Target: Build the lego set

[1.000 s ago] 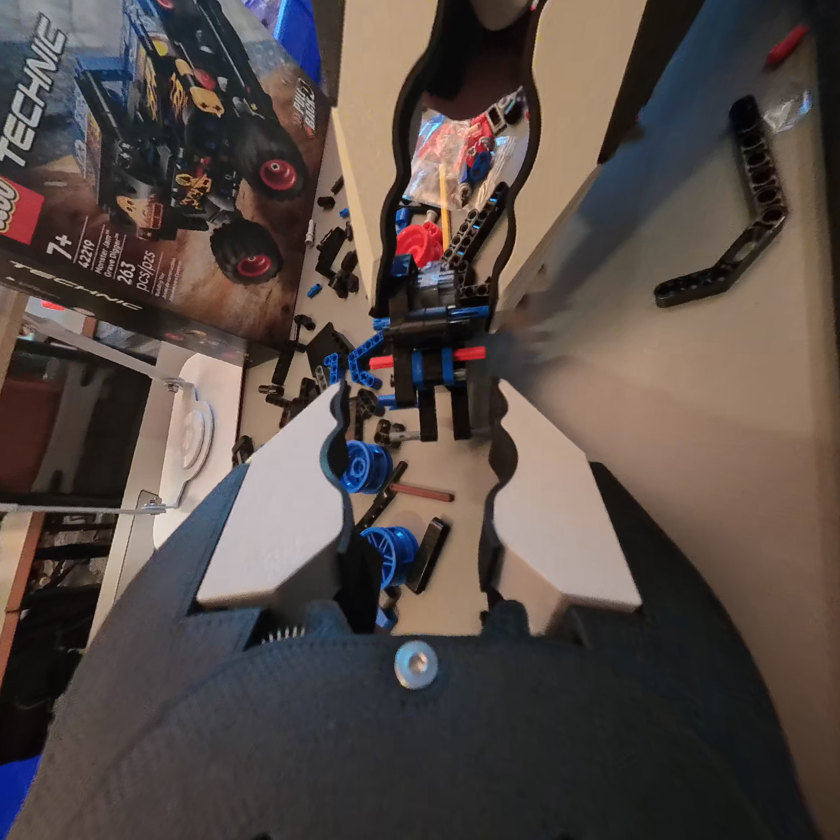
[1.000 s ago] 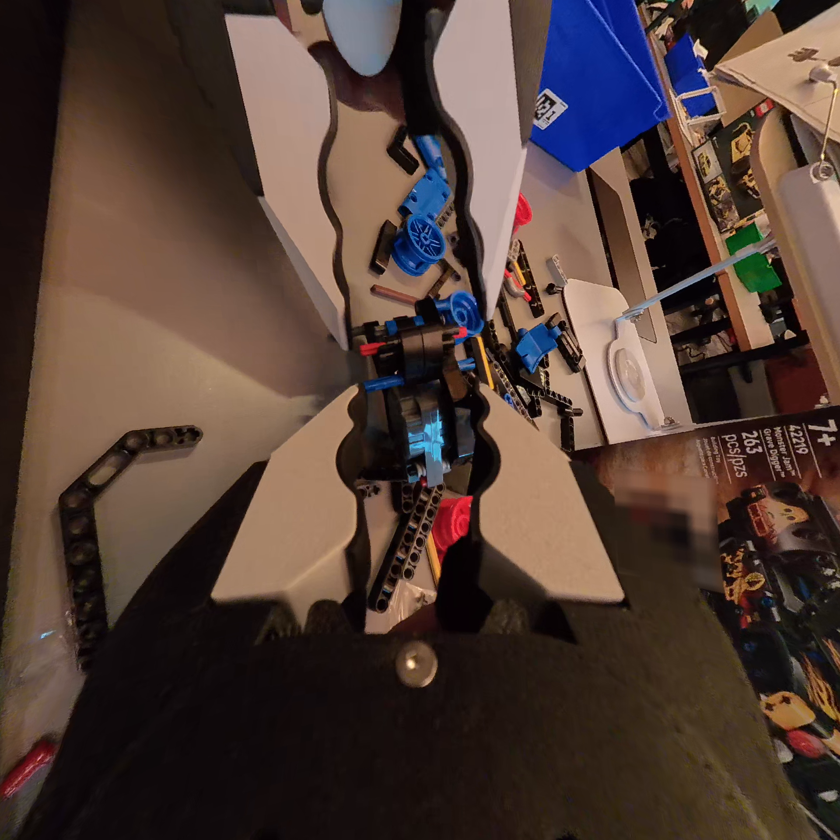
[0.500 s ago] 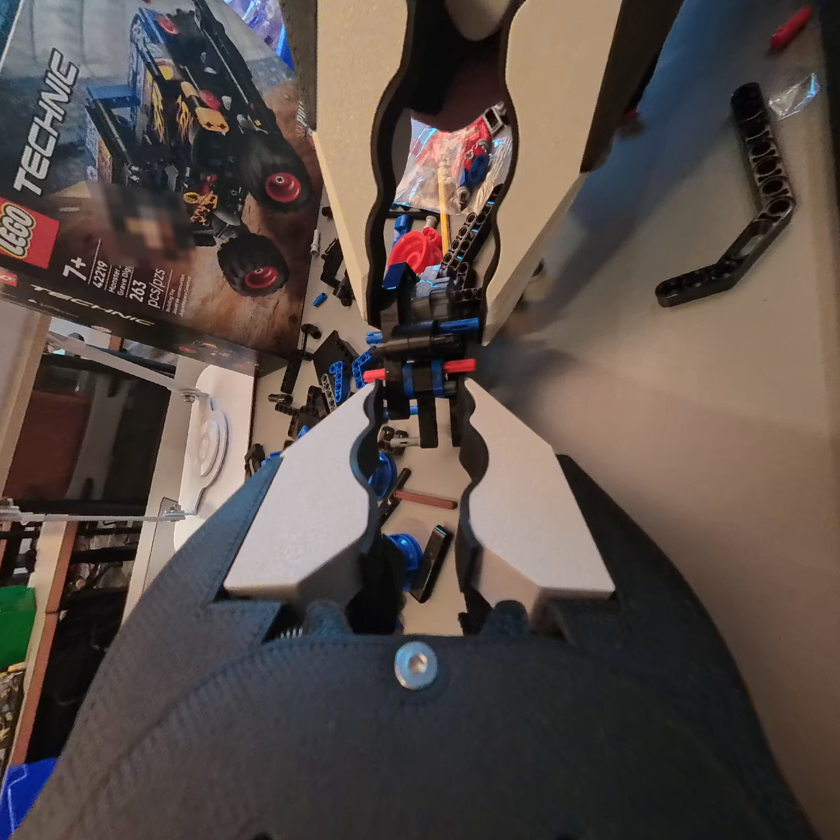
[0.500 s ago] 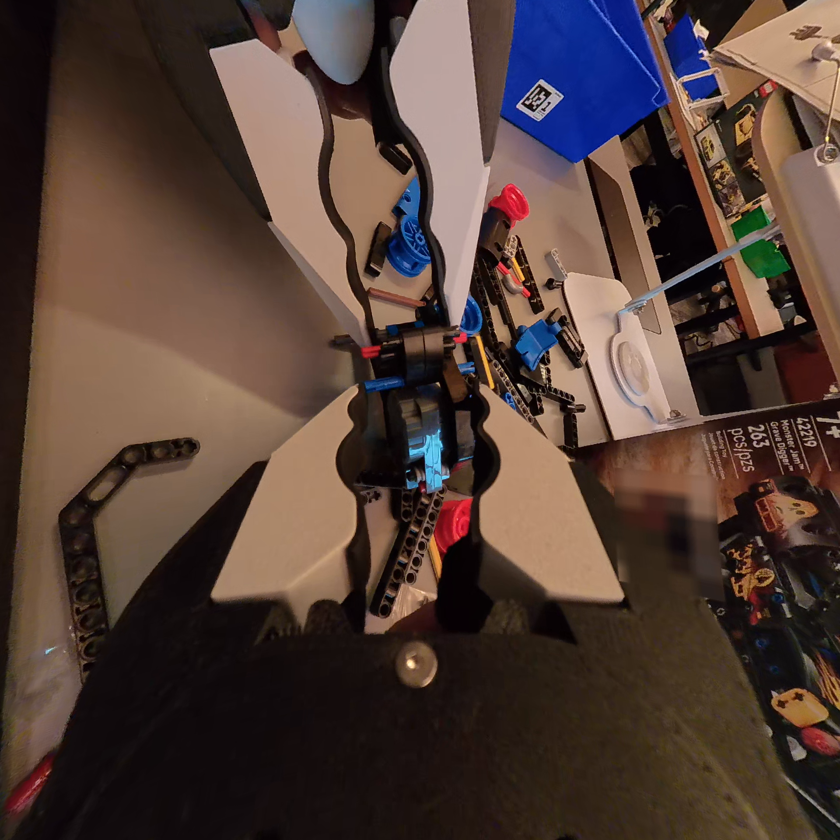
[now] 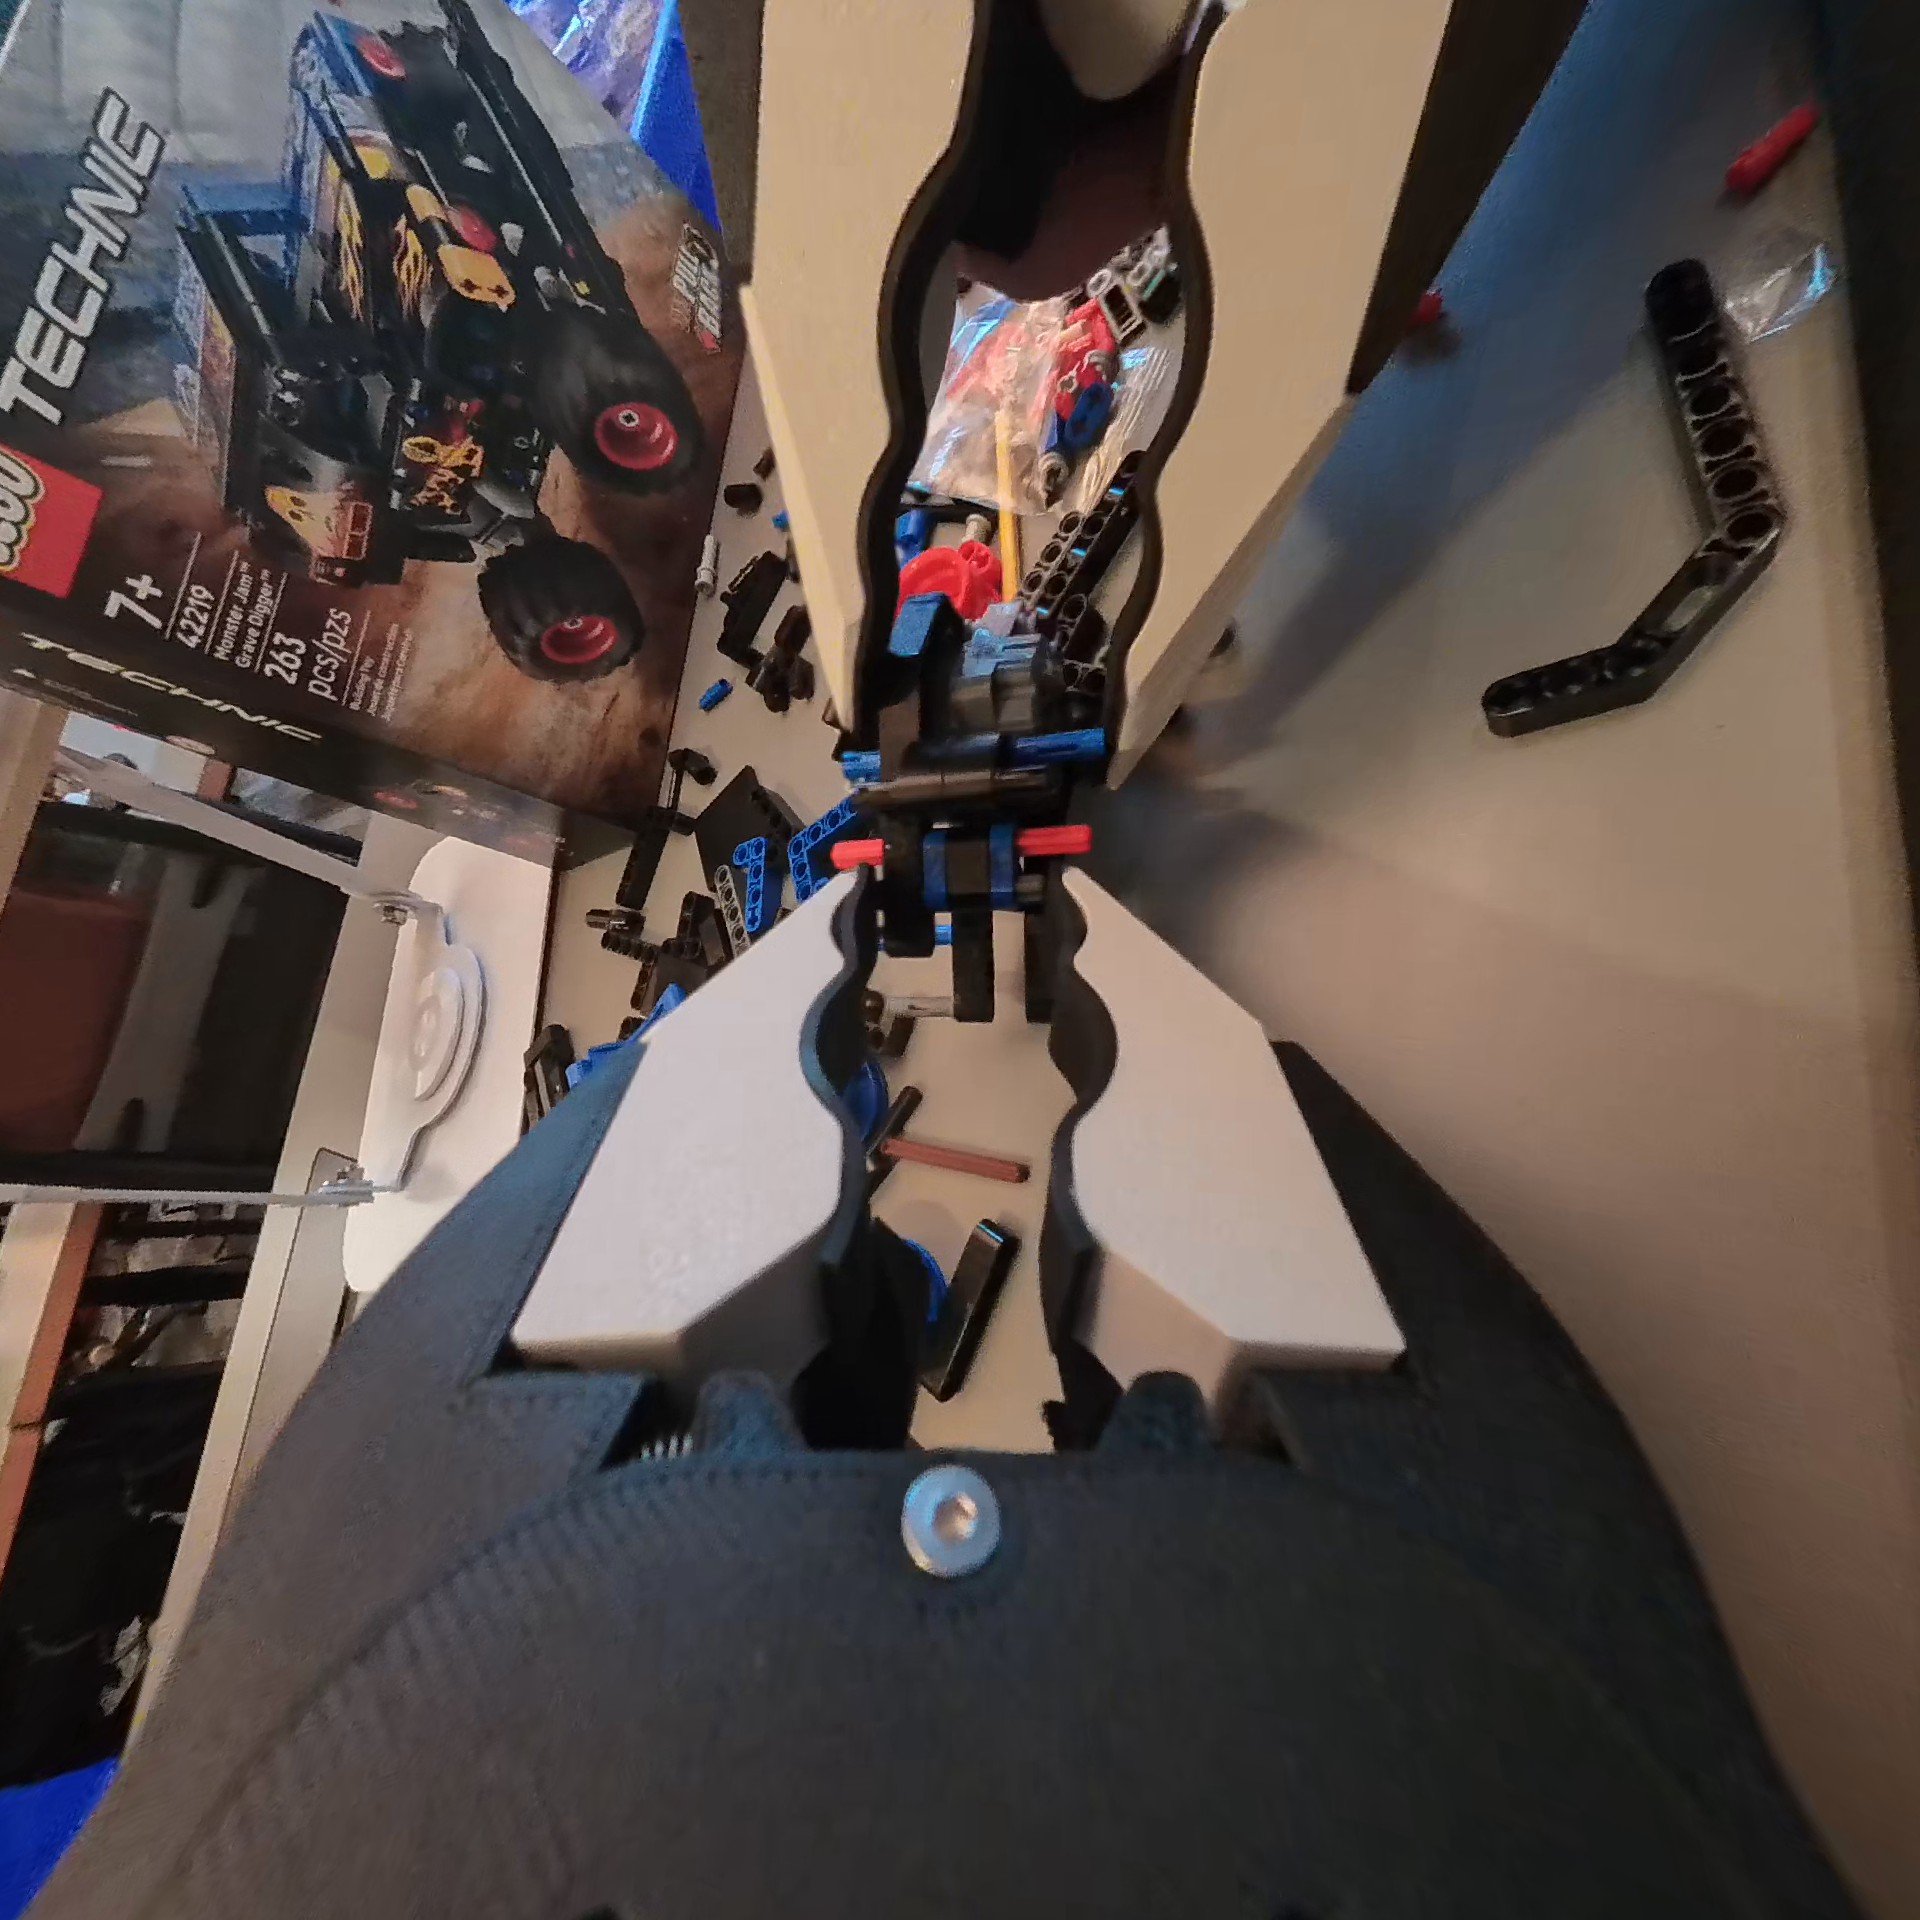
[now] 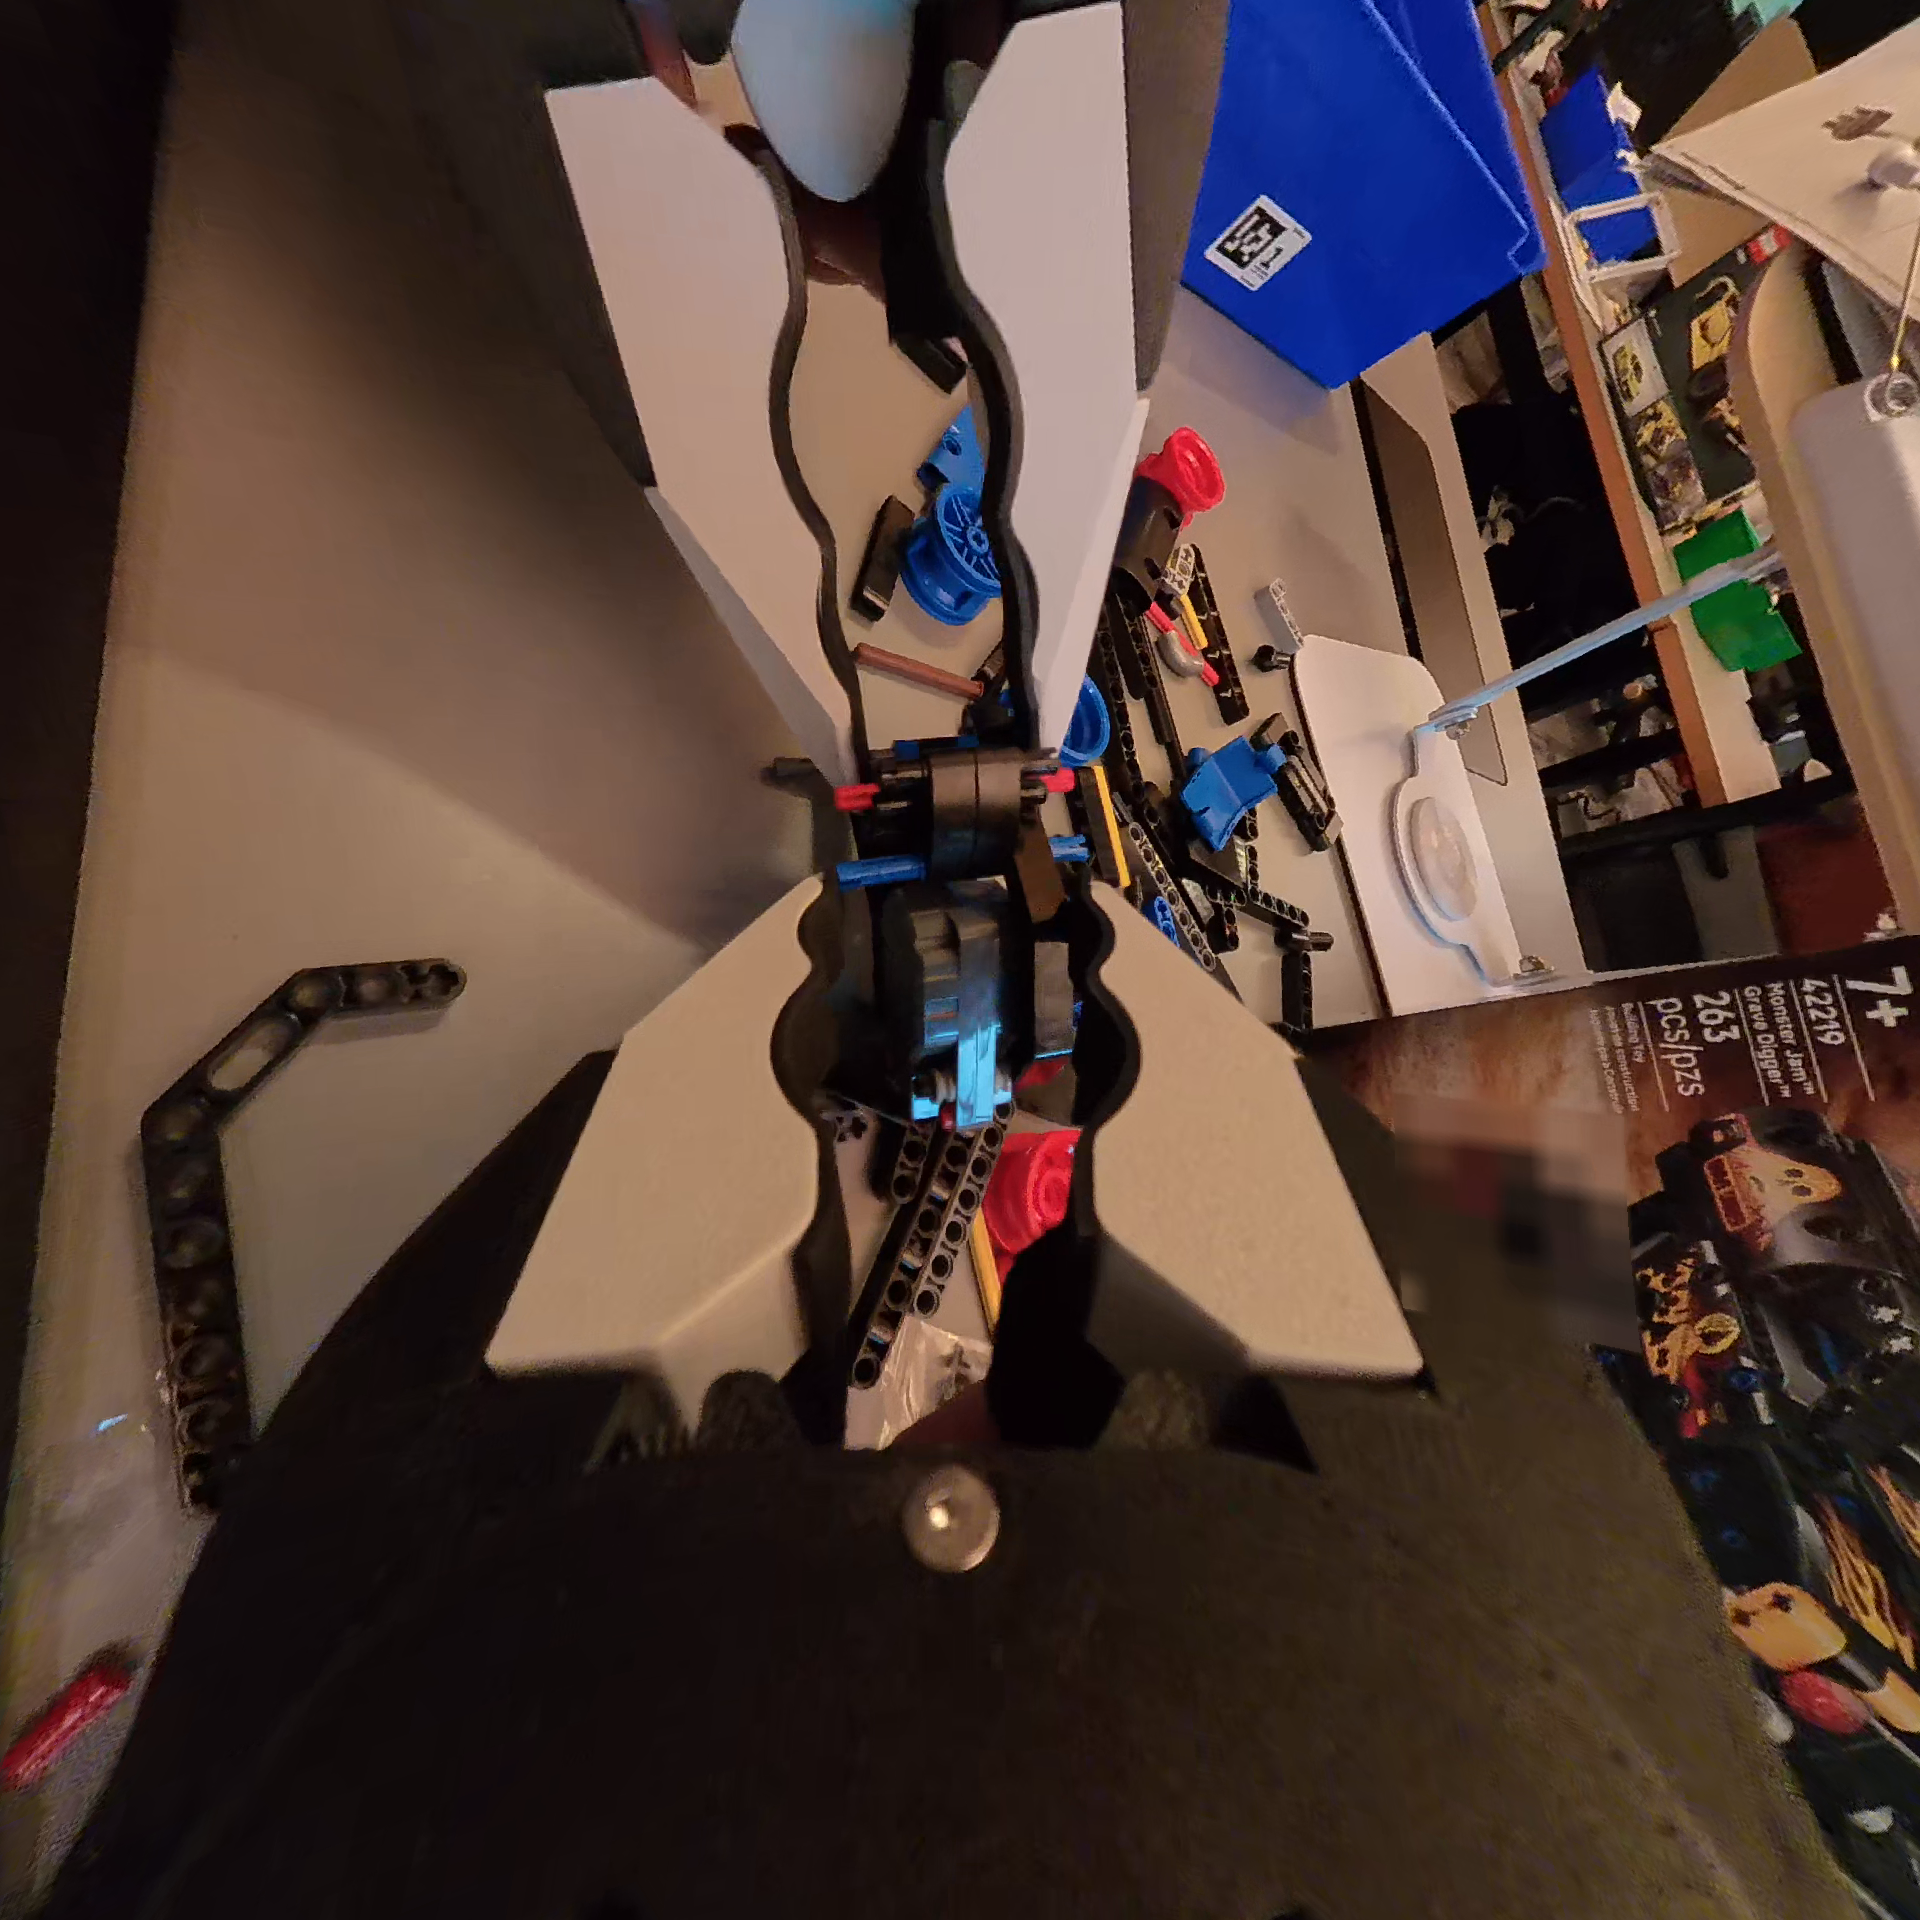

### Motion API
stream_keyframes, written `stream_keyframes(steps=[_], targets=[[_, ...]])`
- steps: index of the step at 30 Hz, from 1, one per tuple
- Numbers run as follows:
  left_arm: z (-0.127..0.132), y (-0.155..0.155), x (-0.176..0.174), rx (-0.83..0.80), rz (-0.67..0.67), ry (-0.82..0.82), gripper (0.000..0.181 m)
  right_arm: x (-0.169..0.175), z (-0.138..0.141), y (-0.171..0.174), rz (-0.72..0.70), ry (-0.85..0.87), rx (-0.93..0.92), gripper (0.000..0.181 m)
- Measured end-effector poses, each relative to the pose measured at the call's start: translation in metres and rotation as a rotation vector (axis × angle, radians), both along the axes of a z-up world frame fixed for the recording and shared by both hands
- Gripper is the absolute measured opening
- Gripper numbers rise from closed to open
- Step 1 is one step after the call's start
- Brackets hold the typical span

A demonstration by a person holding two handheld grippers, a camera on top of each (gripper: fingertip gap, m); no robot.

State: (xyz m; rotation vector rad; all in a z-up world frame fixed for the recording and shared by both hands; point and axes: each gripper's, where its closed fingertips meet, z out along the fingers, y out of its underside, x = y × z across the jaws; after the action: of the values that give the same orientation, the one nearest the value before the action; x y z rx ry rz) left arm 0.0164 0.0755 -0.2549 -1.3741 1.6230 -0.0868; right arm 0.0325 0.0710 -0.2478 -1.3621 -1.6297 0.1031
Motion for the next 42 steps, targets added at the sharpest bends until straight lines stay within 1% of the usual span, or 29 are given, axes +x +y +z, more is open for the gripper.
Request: stream_keyframes(steps=[5,13,14,16,18,19,22,26,33,34,36,37,39,42], targets=[[-0.0003,-0.0004,-0.0002,0.017,-0.003,0.015,0.028,-0.0012,-0.0005,-0.0007,0.009,-0.001,0.009,0.041],[0.0002,-0.0008,0.0004,-0.023,-0.010,-0.013,0.029,-0.0010,-0.0005,0.0005,0.005,0.010,0.002,0.041],[0.0008,-0.0007,0.0001,-0.016,-0.012,-0.017,0.030,-0.0004,0.0012,0.0018,0.000,0.017,0.009,0.033],[0.0058,0.0036,-0.0011,0.015,0.009,-0.029,0.041,0.0003,0.0021,0.0014,0.004,0.030,-0.008,0.030],[0.0056,0.0017,-0.0001,-0.020,0.010,-0.040,0.042,-0.0002,0.0017,0.0005,0.010,0.035,-0.008,0.030],[0.0068,0.0036,-0.0013,-0.008,0.019,-0.040,0.043,-0.0001,0.0017,0.0006,0.009,0.037,-0.011,0.030],[0.0059,0.0036,-0.0043,-0.028,0.025,-0.036,0.036,0.0000,0.0023,-0.0003,0.011,0.047,-0.023,0.028],[0.0049,0.0041,-0.0049,-0.031,0.032,-0.026,0.035,-0.0010,0.0022,-0.0003,0.011,0.058,-0.033,0.028],[0.0046,0.0025,-0.0042,0.031,0.010,0.004,0.035,-0.0013,0.0036,-0.0026,0.024,0.073,-0.049,0.025],[0.0050,0.0018,-0.0036,0.041,0.002,0.004,0.035,-0.0010,0.0050,-0.0022,0.022,0.082,-0.048,0.017],[0.0055,0.0013,-0.0034,0.070,-0.006,0.016,0.034,-0.0008,0.0046,-0.0028,0.030,0.078,-0.045,0.017],[0.0055,-0.0005,-0.0023,0.083,-0.019,0.021,0.030,-0.0008,0.0045,-0.0026,0.028,0.077,-0.041,0.017],[0.0040,-0.0015,-0.0006,0.114,-0.034,0.034,0.030,-0.0003,0.0037,-0.0015,0.023,0.072,-0.035,0.017],[0.0027,-0.0026,-0.0002,0.118,-0.045,0.040,0.030,-0.0001,0.0028,-0.0022,0.028,0.060,-0.022,0.017]])
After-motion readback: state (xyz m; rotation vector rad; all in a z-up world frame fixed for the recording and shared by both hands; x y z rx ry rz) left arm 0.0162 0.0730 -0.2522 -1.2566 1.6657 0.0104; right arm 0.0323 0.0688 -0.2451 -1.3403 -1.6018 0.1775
